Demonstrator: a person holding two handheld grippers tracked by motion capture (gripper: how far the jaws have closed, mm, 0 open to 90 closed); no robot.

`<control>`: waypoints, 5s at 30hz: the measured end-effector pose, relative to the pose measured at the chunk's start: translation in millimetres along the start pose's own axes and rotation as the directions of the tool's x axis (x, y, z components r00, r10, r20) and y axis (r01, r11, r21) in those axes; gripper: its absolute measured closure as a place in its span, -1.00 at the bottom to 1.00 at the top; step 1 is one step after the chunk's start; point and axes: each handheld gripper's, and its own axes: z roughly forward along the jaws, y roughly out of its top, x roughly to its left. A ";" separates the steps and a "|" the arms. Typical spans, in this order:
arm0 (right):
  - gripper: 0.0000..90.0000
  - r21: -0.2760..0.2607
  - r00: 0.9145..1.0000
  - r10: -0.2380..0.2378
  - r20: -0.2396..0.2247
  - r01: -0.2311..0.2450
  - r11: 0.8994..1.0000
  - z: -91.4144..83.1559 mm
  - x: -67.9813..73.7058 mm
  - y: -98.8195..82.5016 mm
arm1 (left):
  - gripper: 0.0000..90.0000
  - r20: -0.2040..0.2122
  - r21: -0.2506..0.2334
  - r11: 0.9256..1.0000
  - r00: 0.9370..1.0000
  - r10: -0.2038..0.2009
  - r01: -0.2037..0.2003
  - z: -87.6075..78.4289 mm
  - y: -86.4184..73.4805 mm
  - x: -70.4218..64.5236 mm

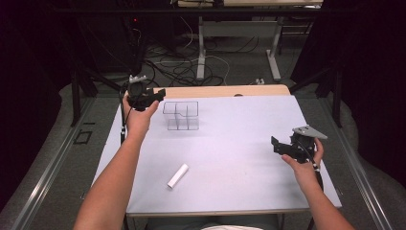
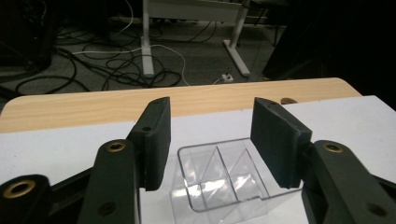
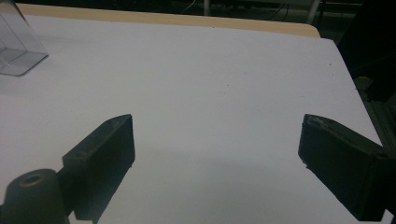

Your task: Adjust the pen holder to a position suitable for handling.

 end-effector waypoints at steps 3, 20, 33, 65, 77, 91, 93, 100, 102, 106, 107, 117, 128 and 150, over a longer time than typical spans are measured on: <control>-0.76 0.008 1.000 0.006 -0.006 -0.006 1.000 0.3 -0.2 -0.4 | 0.21 -0.006 0.010 1.000 1.000 -0.004 0.004 3.2 2.1 0.8; -0.68 0.035 0.999 0.037 -0.025 -0.036 0.999 5.2 -5.7 -4.6 | 0.84 -0.101 0.172 0.985 0.995 -0.005 0.022 43.4 -9.7 14.7; -0.68 0.049 0.998 0.051 -0.038 -0.049 0.998 6.6 -5.2 -6.0 | 1.00 -0.104 0.267 0.964 0.994 0.008 0.020 61.7 -26.0 17.8; -0.67 0.070 0.997 0.049 -0.068 -0.044 0.997 13.1 0.9 -7.2 | 1.00 -0.039 0.254 0.967 0.999 0.023 -0.013 70.4 -41.2 10.0; -0.67 0.068 0.997 0.042 -0.069 -0.037 0.997 12.8 0.1 -6.9 | 1.00 -0.010 0.261 0.965 1.000 0.008 -0.005 73.3 -45.7 -18.2; -0.67 0.071 0.997 0.039 -0.073 -0.034 0.997 13.6 -0.1 -7.1 | 1.00 0.016 0.244 0.969 0.999 -0.046 0.041 75.0 -53.5 -44.0; -0.67 0.074 0.996 0.043 -0.072 -0.038 0.997 13.7 0.2 -7.2 | 1.00 0.029 0.254 0.967 0.999 -0.039 0.031 74.6 -54.0 -47.1; -0.67 0.076 0.996 0.033 -0.078 -0.027 0.997 14.6 0.9 -7.5 | 1.00 0.054 0.248 0.968 0.998 -0.045 0.030 76.6 -57.0 -60.0; -0.67 0.076 0.996 0.033 -0.078 -0.027 0.997 14.7 1.0 -7.6 | 1.00 0.057 0.244 0.970 0.998 -0.039 0.024 77.1 -57.7 -62.7; -0.67 0.076 0.996 0.033 -0.077 -0.027 0.997 14.4 0.9 -7.6 | 1.00 0.060 0.243 0.970 0.997 -0.043 0.027 77.1 -58.8 -66.4; -0.67 0.076 0.996 0.032 -0.079 -0.026 0.997 14.5 0.7 -7.7 | 1.00 0.060 0.243 0.970 0.997 -0.043 0.027 77.1 -58.8 -66.4; -0.67 0.077 0.997 0.028 -0.077 -0.022 0.997 14.6 -0.2 -8.2 | 0.93 0.082 0.255 0.967 0.996 -0.044 0.022 76.2 -58.5 -62.8; -0.67 0.073 0.997 0.039 -0.072 -0.033 0.997 13.0 -0.1 -7.9 | 0.68 0.107 0.225 0.974 0.994 0.006 -0.030 58.5 -53.5 -62.7; -0.67 0.076 0.996 0.038 -0.078 -0.032 0.997 12.9 -0.8 -8.4 | 0.07 0.176 0.172 0.983 0.984 0.030 -0.060 8.3 -71.4 -52.9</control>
